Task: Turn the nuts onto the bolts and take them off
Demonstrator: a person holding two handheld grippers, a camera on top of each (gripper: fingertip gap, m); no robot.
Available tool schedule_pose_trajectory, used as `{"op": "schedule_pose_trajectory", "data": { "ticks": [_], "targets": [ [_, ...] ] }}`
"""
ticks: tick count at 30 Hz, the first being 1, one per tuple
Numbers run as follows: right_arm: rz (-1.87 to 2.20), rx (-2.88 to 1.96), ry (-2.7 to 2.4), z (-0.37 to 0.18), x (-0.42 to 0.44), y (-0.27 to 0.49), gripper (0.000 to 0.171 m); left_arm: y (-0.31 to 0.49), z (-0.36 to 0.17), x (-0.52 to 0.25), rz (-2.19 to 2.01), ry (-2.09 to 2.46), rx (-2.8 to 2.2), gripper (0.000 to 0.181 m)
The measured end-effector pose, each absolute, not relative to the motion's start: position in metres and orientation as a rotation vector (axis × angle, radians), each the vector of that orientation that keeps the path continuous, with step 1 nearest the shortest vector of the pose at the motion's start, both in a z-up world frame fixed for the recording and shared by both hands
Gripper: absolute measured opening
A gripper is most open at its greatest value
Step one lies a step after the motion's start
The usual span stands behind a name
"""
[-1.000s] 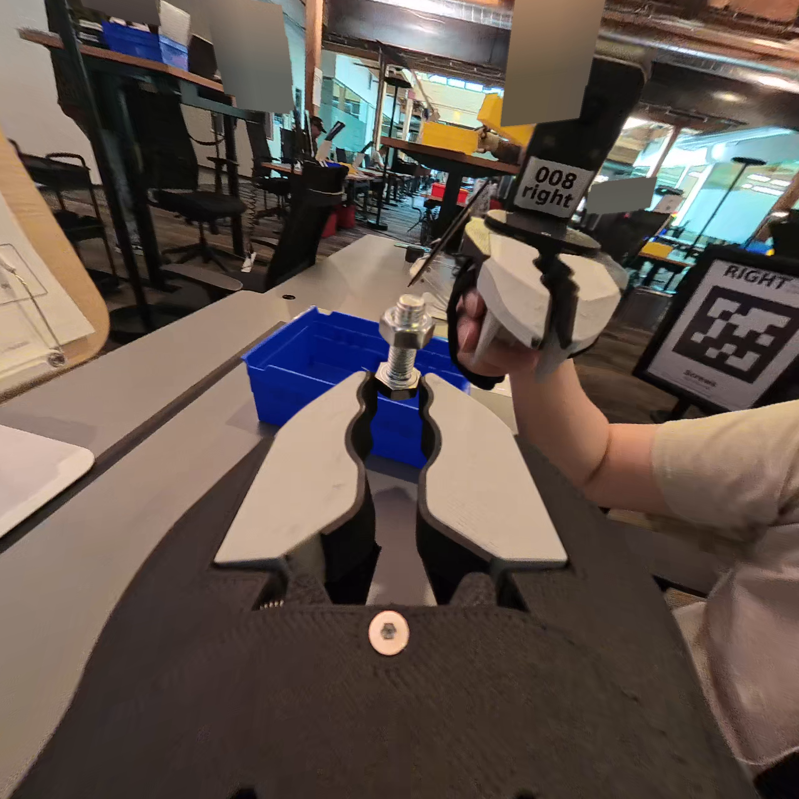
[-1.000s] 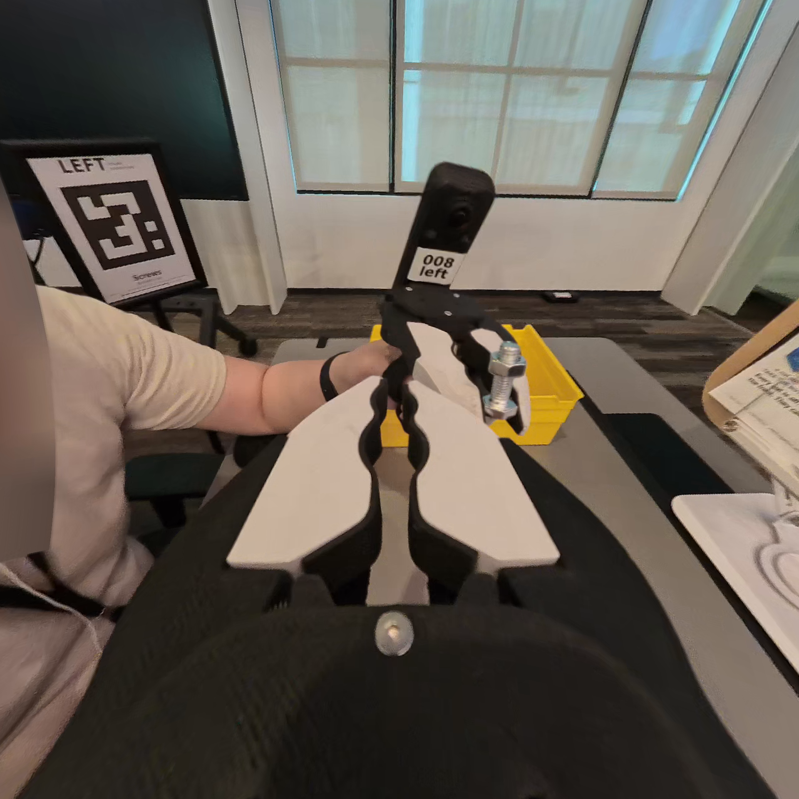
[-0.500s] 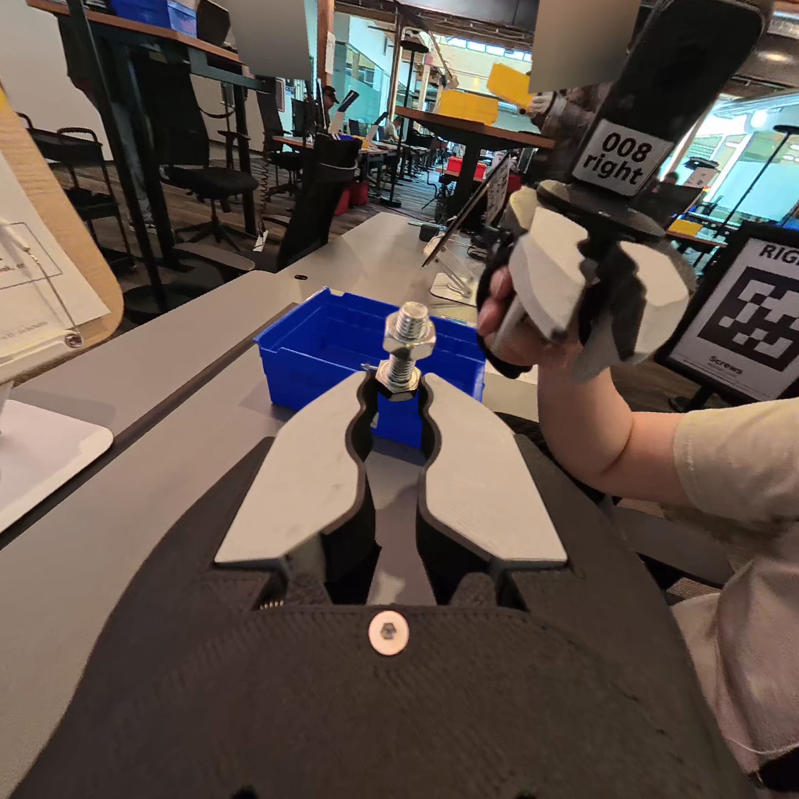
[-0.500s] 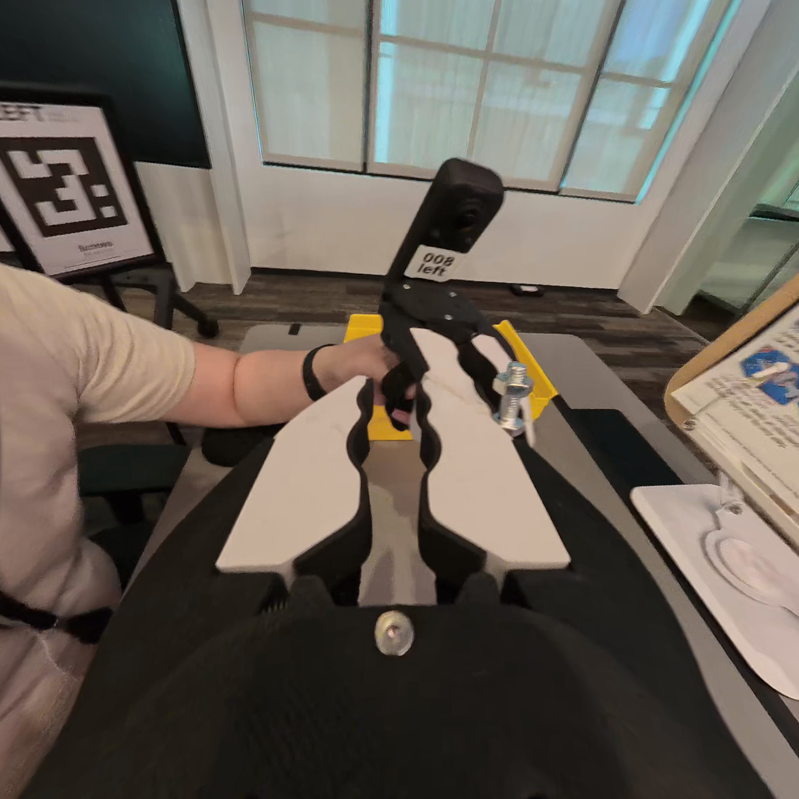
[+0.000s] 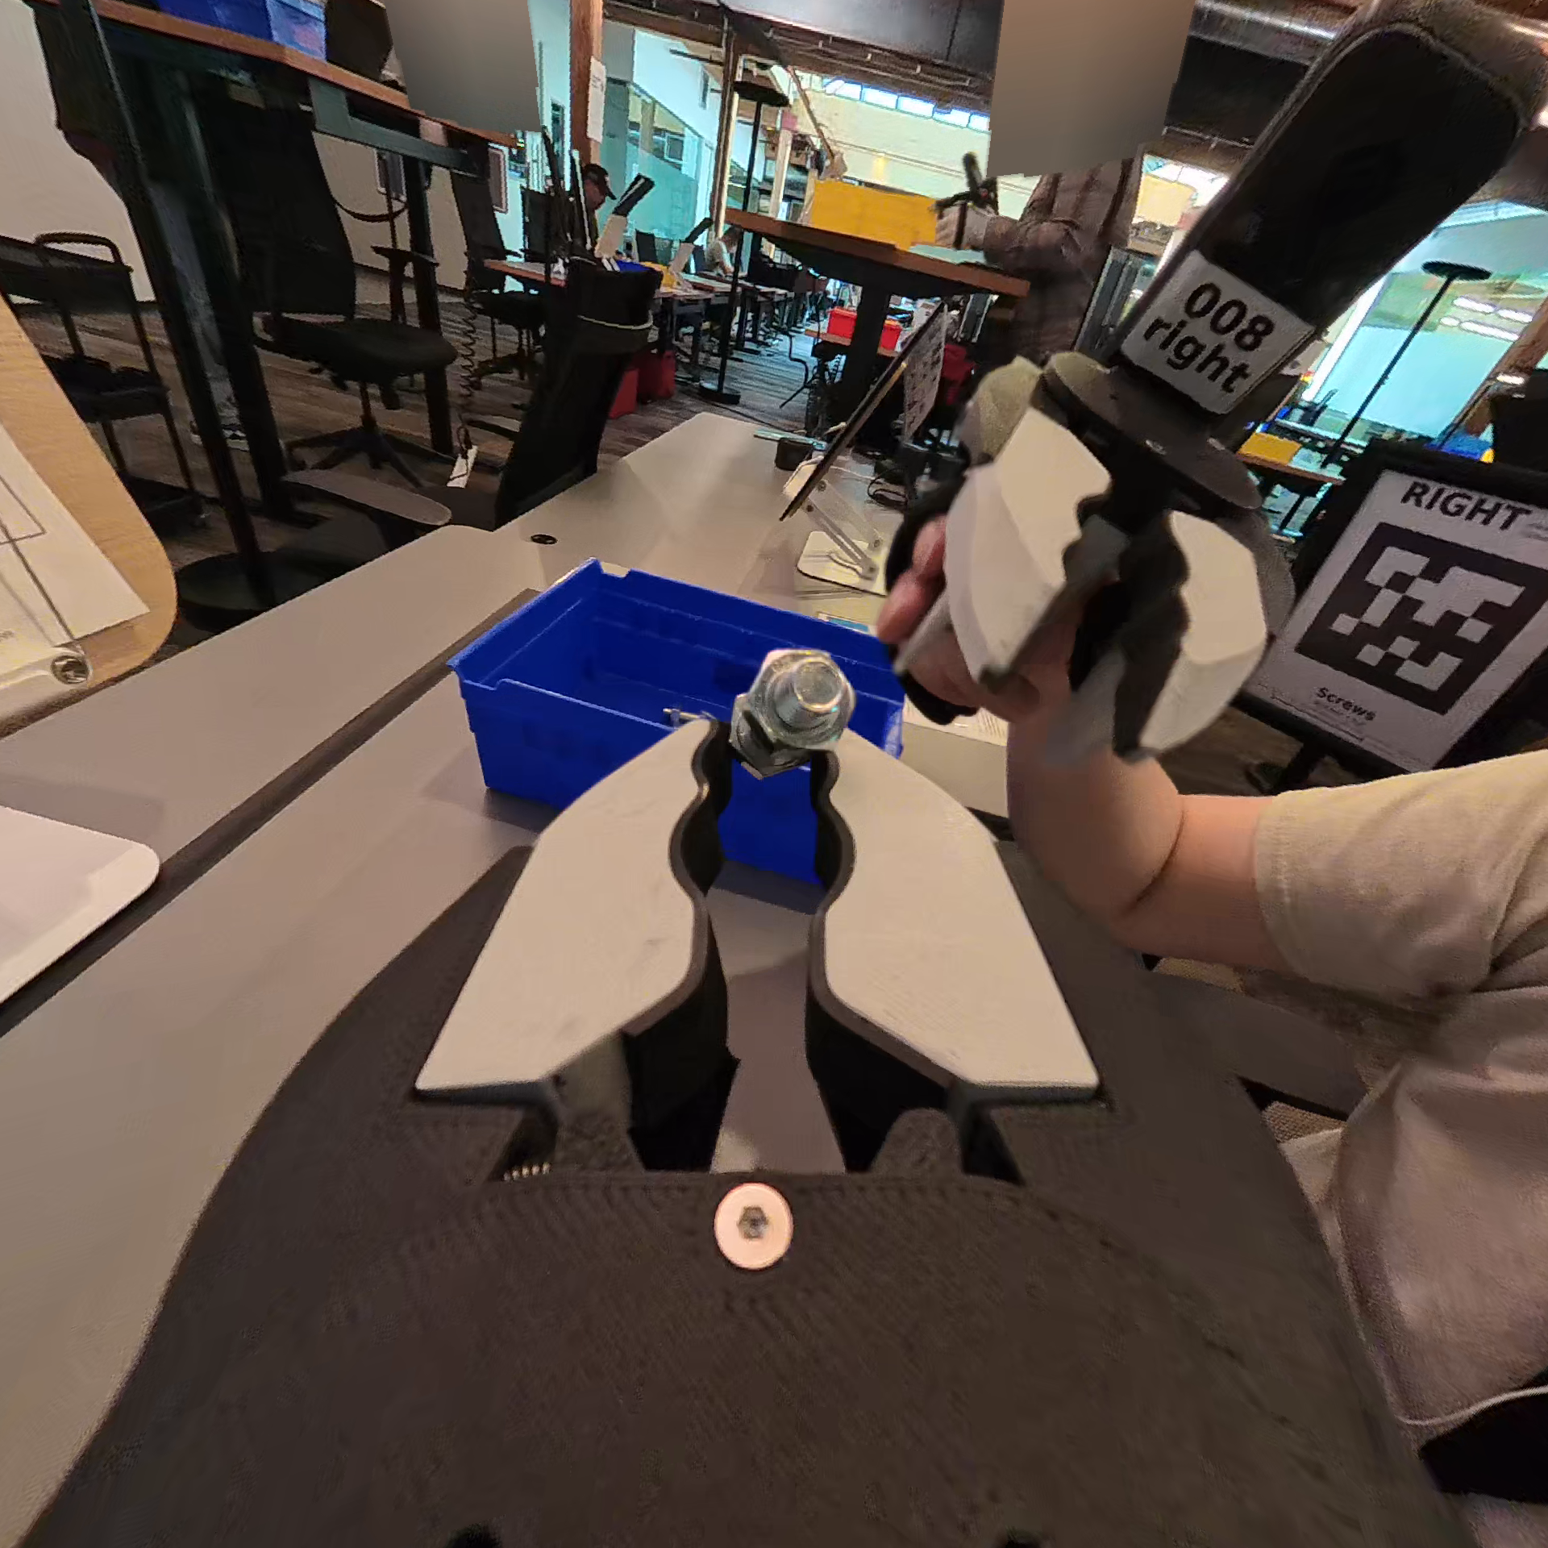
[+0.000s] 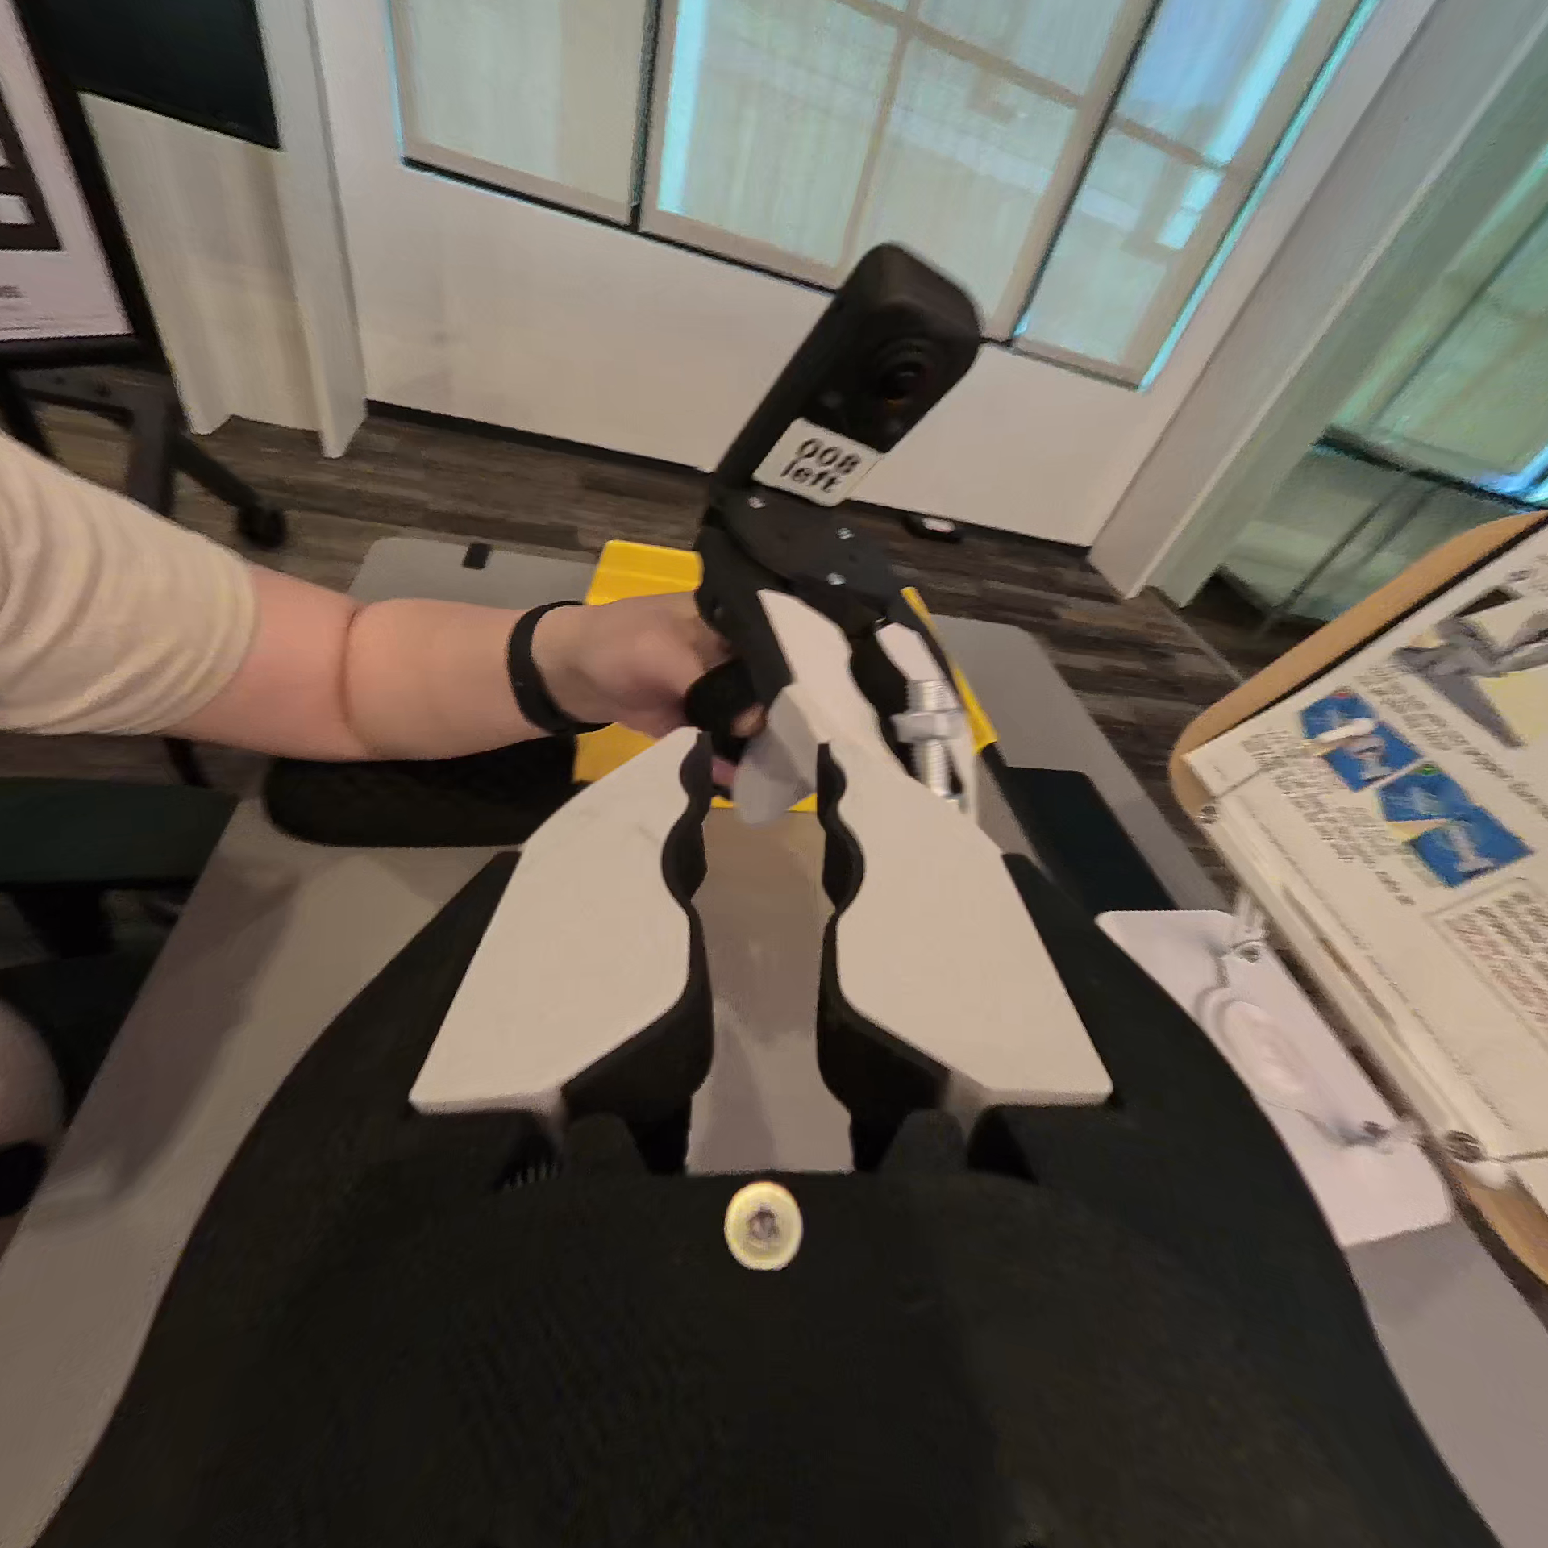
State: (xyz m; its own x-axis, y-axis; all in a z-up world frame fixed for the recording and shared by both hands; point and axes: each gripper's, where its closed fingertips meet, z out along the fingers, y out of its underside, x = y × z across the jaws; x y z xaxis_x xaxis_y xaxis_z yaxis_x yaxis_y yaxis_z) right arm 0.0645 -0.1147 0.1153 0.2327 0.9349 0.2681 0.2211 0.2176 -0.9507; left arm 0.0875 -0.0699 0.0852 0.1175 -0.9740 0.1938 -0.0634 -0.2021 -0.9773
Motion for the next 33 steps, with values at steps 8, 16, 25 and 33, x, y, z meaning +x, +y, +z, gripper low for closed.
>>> {"op": "schedule_pose_trajectory", "data": {
  "ticks": [8,16,25,33],
  "targets": [
    [0.628,-1.306,-1.224,0.103,0.072,-0.087,0.035,-0.090,0.073,0.102,-1.173,1.233,-1.443,0.018],
    [0.716,-1.323,-1.287,0.097,0.071,-0.096,0.034,-0.095,0.057,0.106,-1.061,1.349,-1.470,0.017],
    [0.526,-1.322,-1.402,0.081,0.068,-0.097,0.014,-0.098,0.046,0.110,-0.994,1.404,-1.496,0.018],
    [0.824,-1.413,-1.189,0.107,0.100,-0.083,0.013,-0.100,0.059,0.109,-1.202,1.305,-1.495,0.037]
  ]
}}
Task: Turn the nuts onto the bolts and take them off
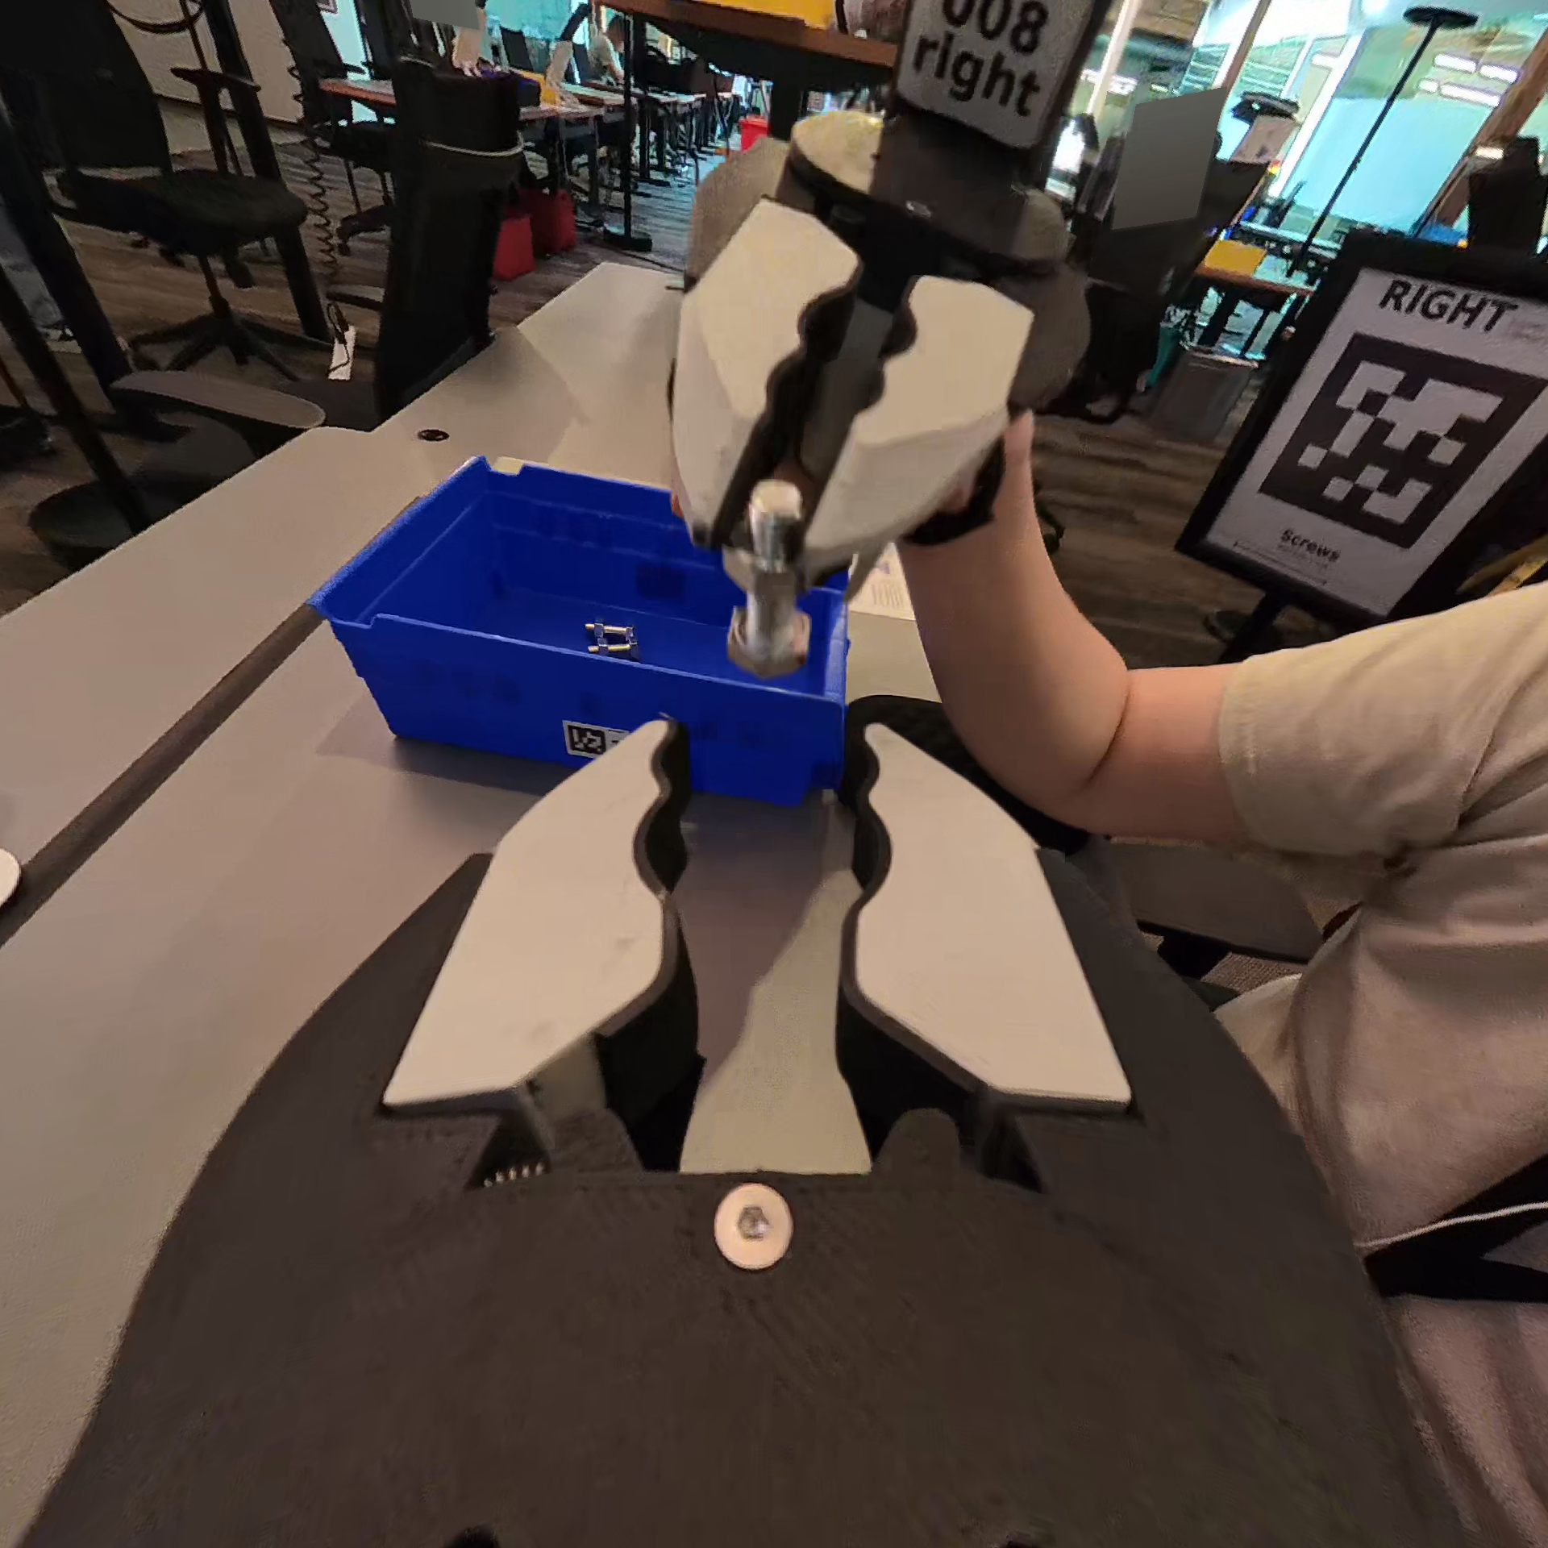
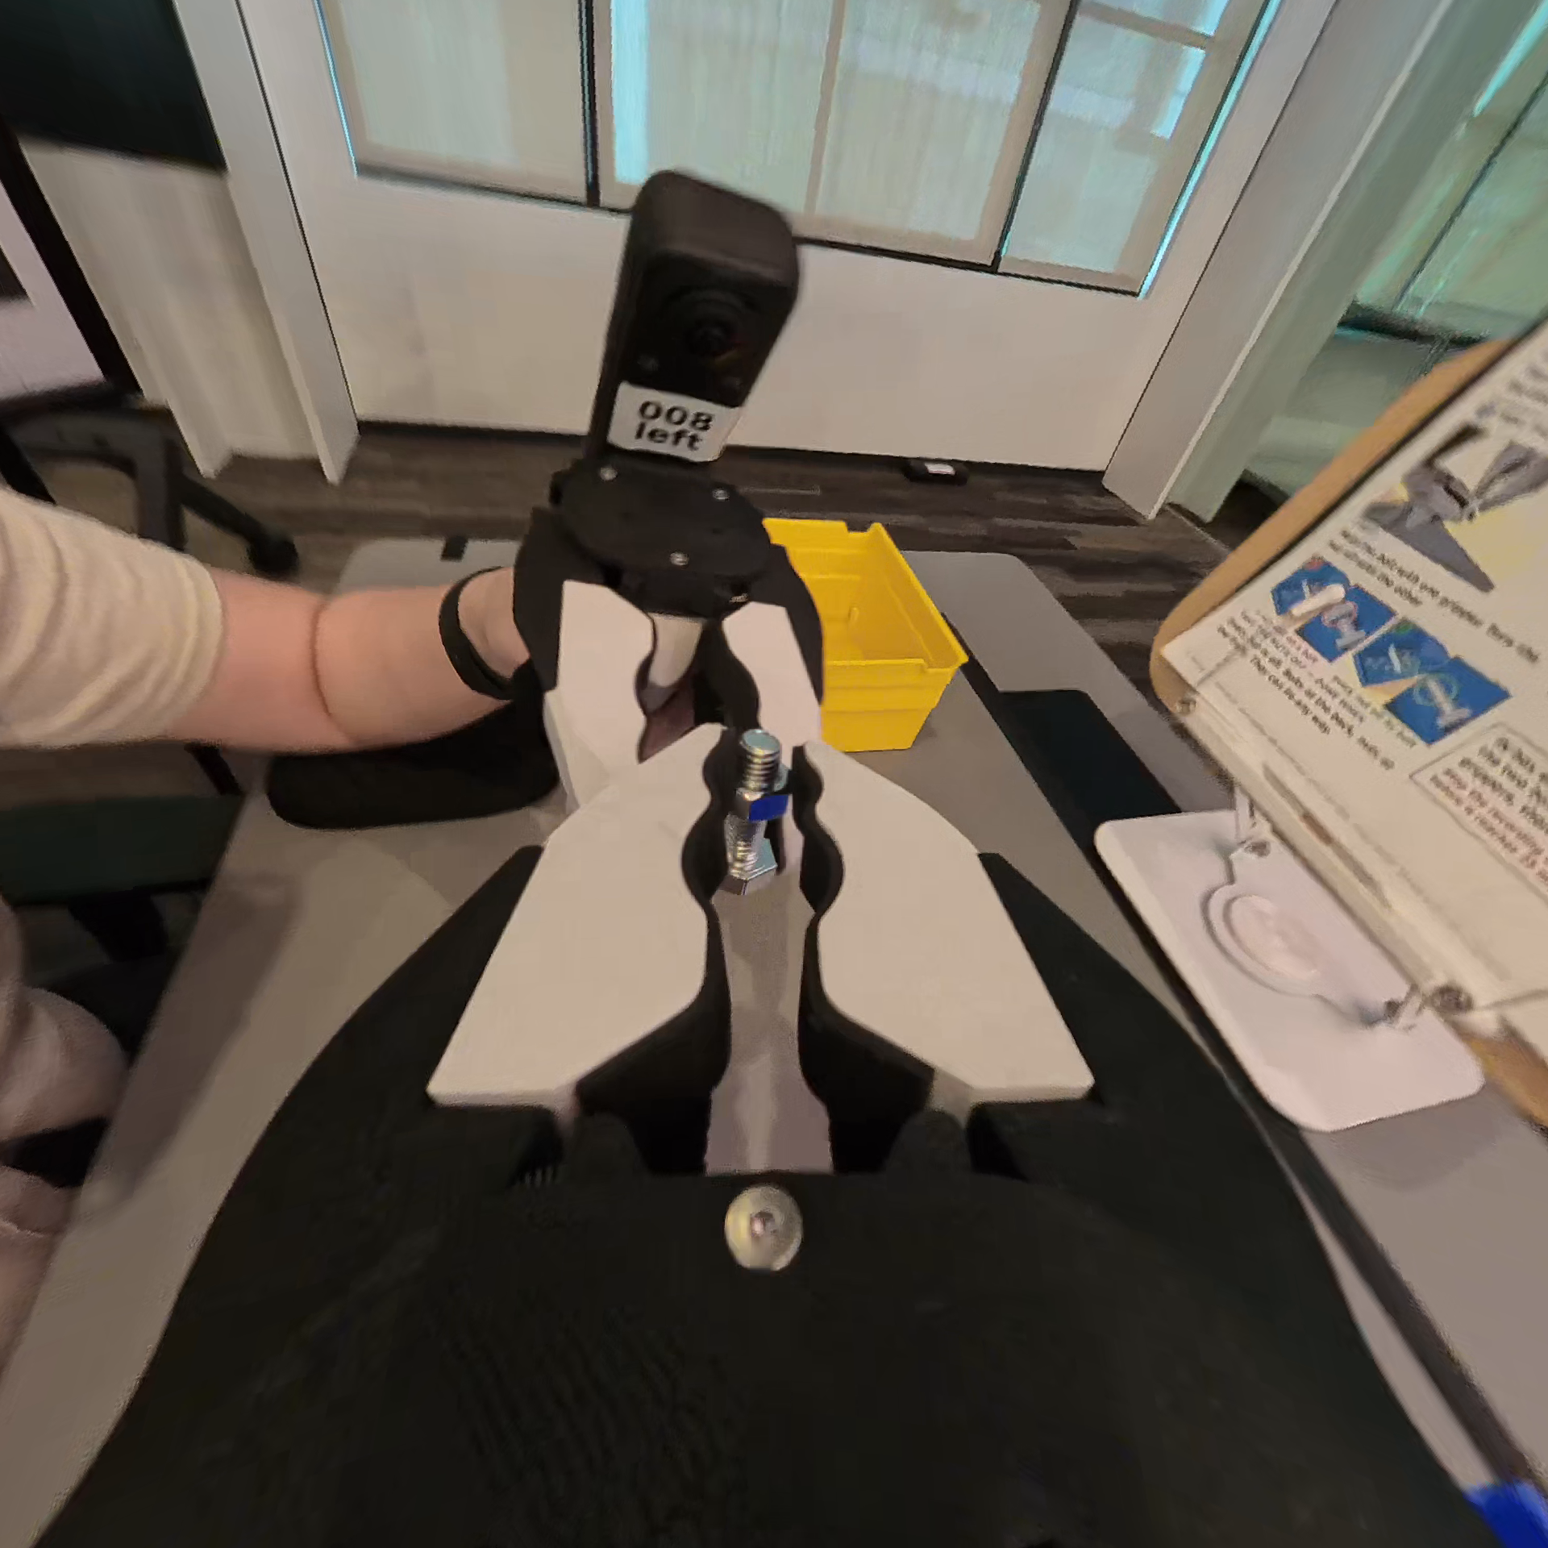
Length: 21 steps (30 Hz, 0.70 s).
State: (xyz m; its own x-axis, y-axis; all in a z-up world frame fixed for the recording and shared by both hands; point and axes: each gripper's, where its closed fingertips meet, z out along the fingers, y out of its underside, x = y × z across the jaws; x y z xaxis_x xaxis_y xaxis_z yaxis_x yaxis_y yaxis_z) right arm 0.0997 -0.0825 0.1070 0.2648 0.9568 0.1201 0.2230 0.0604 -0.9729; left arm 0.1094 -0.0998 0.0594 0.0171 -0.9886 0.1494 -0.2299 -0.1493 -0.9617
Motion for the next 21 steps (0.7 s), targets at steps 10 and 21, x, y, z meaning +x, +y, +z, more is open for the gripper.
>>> {"op": "schedule_pose_trajectory", "data": {
  "ticks": [10,21],
  "targets": [
    [0.403,-2.280,-0.687,-0.012,0.303,0.009,0.013,-0.099,0.035,0.115,-1.183,1.371,-1.589,0.032],
    [0.359,-2.892,-0.510,-0.153,0.357,0.005,0.014,-0.098,0.021,0.119,-1.181,1.399,-1.647,0.031]
  ]
}}
